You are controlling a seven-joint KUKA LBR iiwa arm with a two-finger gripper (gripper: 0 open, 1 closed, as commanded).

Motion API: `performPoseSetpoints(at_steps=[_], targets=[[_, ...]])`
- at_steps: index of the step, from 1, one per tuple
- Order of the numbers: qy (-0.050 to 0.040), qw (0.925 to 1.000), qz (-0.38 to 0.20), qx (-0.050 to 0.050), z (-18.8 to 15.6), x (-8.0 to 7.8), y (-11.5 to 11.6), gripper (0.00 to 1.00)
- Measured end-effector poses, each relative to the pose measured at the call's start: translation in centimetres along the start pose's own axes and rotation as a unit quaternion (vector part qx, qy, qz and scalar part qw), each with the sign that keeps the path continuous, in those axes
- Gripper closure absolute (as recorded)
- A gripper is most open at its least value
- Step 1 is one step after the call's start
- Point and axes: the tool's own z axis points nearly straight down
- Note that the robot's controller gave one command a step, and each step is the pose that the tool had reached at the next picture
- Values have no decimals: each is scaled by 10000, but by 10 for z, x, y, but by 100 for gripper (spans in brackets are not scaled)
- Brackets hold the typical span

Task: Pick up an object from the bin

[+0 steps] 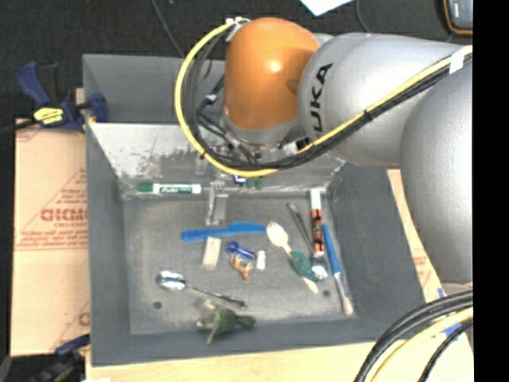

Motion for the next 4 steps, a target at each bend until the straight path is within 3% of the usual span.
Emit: performPoseSetpoints(at_steps=[1,2,3,4], targets=[[-40,10000,20,-5,-5,-2,-1,0],[-42,10000,-9,-5,137,3,-56,0],[-124,9994,-319,-20,58,2,-55,0],[10,9999,171,-6,109,27,-53,0]])
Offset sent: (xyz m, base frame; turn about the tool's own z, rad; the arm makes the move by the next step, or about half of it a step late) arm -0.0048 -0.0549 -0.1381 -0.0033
